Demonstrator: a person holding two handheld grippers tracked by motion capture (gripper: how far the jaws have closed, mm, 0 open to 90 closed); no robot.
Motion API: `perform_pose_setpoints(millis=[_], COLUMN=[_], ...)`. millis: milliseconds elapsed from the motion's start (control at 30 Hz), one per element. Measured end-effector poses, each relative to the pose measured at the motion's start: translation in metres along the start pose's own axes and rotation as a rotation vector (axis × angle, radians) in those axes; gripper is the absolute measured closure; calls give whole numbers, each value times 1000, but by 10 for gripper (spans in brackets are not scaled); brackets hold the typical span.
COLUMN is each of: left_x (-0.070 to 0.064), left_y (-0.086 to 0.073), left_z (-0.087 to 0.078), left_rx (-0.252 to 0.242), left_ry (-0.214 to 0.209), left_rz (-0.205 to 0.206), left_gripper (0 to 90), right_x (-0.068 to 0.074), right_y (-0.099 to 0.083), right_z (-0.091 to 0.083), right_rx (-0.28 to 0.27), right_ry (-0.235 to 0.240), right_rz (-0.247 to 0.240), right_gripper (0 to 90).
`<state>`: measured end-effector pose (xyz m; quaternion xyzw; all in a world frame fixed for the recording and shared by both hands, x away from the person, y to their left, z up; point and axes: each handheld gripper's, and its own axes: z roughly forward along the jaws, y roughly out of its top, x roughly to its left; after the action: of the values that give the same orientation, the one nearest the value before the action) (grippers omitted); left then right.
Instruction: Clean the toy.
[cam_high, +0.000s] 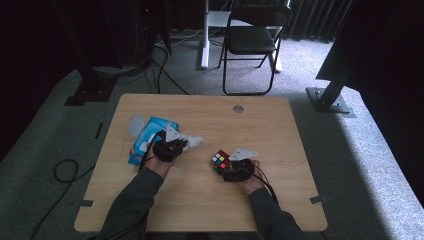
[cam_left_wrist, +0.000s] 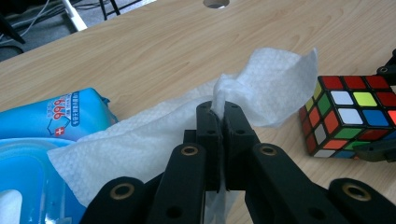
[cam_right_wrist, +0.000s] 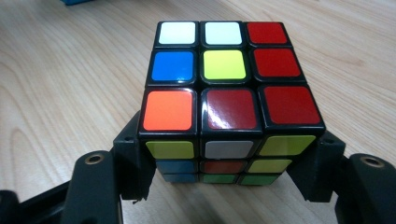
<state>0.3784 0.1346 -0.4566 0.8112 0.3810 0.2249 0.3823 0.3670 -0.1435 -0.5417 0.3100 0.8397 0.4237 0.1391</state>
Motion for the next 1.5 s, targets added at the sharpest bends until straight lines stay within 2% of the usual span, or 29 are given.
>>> perform_pose_setpoints(millis=[333,667,1000,1167,1333,1500], left_x=[-4,-19,-34,-46,-53,-63], left_y=[8,23,34,35,31,28], left_z=[-6,-14,-17,-6,6,15], left_rx=[-32,-80,-115,-93,-76,-56], left_ry=[-18,-55,-111,-123,-156,-175], left_rz=[9,47,68,111,106,126], left_gripper=[873,873,873,873,873,873], right_x=[1,1,3,4,5,6], right_y=[4,4,4,5,5,6], right_z=[-8,-7,-6,-5,-7,-7], right_rx=[-25,-23,-21,-24,-27,-33], right_ry=[-6,-7,-1,1,5,14], right_rz=[-18,-24,-28,-30,-32,-33], right_gripper=[341,341,341,341,341,342])
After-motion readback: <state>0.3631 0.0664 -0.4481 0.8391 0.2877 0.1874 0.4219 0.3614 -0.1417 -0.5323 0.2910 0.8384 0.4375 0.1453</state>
